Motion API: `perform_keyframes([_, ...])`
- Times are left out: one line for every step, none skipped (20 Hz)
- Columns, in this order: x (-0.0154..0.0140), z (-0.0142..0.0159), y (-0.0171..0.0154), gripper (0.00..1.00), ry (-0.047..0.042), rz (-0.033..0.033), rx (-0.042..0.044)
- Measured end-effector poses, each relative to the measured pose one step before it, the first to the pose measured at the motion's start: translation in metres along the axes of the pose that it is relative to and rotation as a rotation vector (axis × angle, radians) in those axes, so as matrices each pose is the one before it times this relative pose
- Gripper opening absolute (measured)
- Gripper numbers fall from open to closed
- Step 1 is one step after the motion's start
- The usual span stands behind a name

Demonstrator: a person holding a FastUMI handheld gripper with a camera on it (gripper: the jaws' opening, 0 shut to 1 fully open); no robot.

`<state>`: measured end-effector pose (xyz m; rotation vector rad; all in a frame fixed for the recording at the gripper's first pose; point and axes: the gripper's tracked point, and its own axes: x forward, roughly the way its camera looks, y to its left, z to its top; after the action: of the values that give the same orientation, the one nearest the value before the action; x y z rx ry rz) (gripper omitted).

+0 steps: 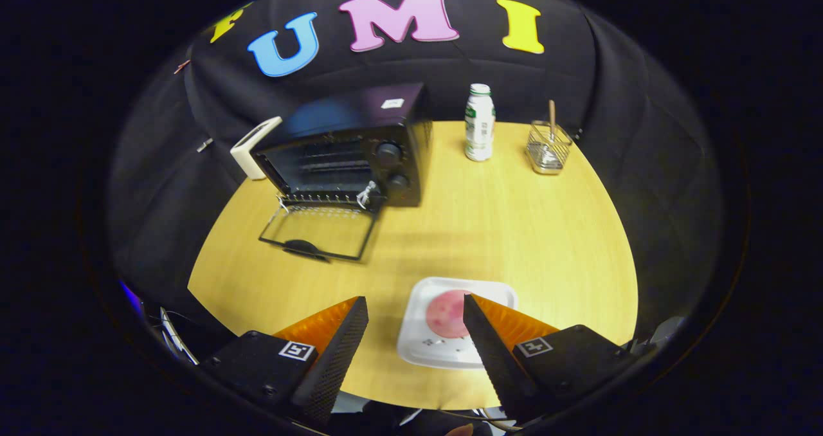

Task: Open the toaster oven, put the food inside, and close the toaster oven door.

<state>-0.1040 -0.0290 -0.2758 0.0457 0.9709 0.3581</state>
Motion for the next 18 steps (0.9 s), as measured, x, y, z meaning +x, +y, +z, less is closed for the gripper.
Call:
perform_keyframes([0.00049, -0.01145, -0.01837, 0.98, 0.04829, -0.01177, 0.00000])
perform_keyframes([0.00218, -0.01182, -0.01531, 0.99, 0.05033, -0.00006, 0.00567])
perform_keyframes([0.00413, -0.00889, -0.01455, 0.99, 0.04120, -0.00435, 0.01008])
perform_keyframes([0.00762, -0.00751, -0.01214, 0.99, 0.03777, -0.00487, 0.01103])
perform_keyframes([0.00894, -0.00810, -0.00943, 0.99, 0.04081, -0.00140, 0.01604])
perform_keyframes([0.00811, -0.00919, -0.00766, 0.99, 0.03650, -0.00010, 0.02498])
perform_keyframes([0.00909, -0.00493, -0.00552, 0.99, 0.03422, 0.00486, 0.02948])
perform_keyframes([0.00979, -0.00236, -0.00494, 0.99, 0.03082, 0.00593, 0.03464])
perform_keyframes([0.00844, -0.00272, -0.00518, 0.97, 0.03235, -0.00472, 0.03217])
perform_keyframes([0.00871, -0.00396, -0.00541, 0.85, 0.03181, -0.00559, 0.02279])
perform_keyframes([0.00703, -0.00105, -0.00421, 0.84, 0.02564, -0.00928, 0.01131])
perform_keyframes([0.00703, -0.00041, -0.00219, 0.84, 0.01751, -0.00643, 0.00194])
perform_keyframes([0.00584, 0.00120, -0.00003, 0.84, 0.00404, 0.00073, 0.00224])
perform_keyframes([0.00319, 0.00297, -0.00127, 0.70, 0.00449, -0.01398, -0.00065])
perform_keyframes([0.00257, 0.00001, -0.00003, 0.57, 0.01641, -0.00536, 0.00347])
perform_keyframes([0.00292, 0.00263, 0.00091, 0.55, 0.00377, -0.00258, 0.00212])
perform_keyframes([0.00060, 0.00127, 0.00382, 0.56, 0.00391, 0.01495, 0.00060])
perform_keyframes([0.00660, -0.00275, -0.00346, 0.34, 0.01403, -0.01427, 0.00574])
